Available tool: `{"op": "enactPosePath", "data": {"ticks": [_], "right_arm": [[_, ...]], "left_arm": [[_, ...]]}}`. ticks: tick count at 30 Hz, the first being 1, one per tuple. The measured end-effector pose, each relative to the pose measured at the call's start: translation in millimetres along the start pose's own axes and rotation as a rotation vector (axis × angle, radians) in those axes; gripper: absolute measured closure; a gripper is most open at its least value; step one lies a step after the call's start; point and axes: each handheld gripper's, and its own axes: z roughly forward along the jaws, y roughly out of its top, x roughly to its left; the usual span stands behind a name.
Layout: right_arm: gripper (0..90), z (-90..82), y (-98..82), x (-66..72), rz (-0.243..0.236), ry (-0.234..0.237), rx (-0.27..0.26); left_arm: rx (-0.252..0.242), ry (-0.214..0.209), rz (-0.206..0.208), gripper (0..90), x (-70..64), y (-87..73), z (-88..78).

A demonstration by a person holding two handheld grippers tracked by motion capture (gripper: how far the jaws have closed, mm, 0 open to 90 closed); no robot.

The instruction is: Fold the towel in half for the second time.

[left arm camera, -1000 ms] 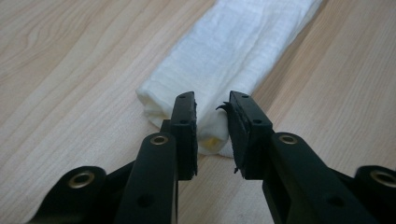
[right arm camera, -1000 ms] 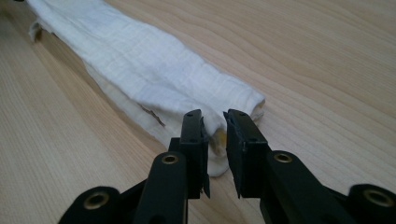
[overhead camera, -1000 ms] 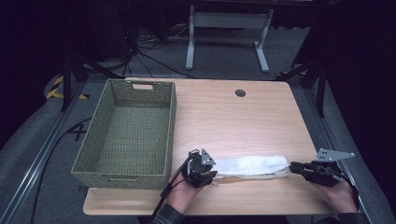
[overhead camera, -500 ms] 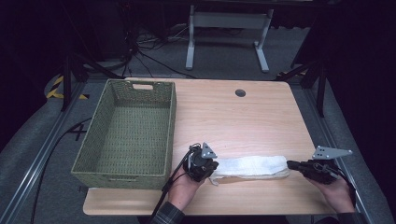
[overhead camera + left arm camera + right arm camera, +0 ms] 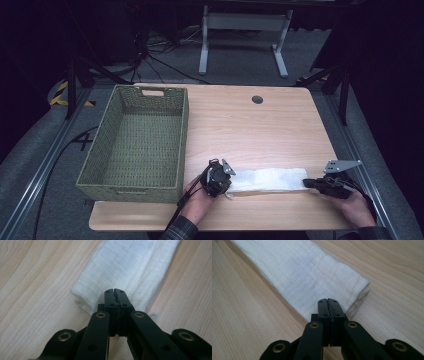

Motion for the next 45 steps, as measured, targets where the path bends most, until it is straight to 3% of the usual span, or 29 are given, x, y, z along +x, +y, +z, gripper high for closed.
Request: {"op": "enactPosePath", "data": {"ticks": [3,7,10,20,30,34,36,38,45], "right_arm": [[89.6,-0.5,1.1,1.0,-0.004,-0.003,-0.001],[89.6,-8.5,5.6,4.4,0.003,-0.005,-0.058],[89.6,-8.8,10.9,10.6,-0.002,0.019,-0.086],[89.7,10.6,27.9,32.2,-0.05,0.077,-0.08],[89.7,31.7,35.3,49.6,-0.108,0.13,-0.022],[89.7,40.0,37.3,54.4,-0.138,0.125,0.015],[89.7,42.8,37.4,53.7,-0.137,0.12,0.028],[89.7,44.5,37.5,52.7,-0.136,0.118,0.04],[89.7,45.0,38.1,48.1,-0.135,0.102,0.037]], "left_arm": [[-0.004,-0.007,-0.004,88.5,-0.1,1.6,-2.4],[-0.058,-0.023,-0.017,88.1,-0.2,6.7,-9.1],[-0.076,-0.028,-0.007,88.6,1.3,15.2,-12.6],[-0.101,-0.03,0.023,89.6,9.7,46.0,-1.5],[-0.032,-0.051,0.045,89.6,16.4,66.1,31.6],[0.01,-0.047,0.063,89.6,15.9,68.4,44.6],[-0.003,-0.049,0.06,89.6,16.3,66.9,46.6],[0.017,-0.048,0.065,89.6,17.0,66.8,44.6],[0.009,-0.047,0.059,89.6,14.6,61.5,42.0]]}}
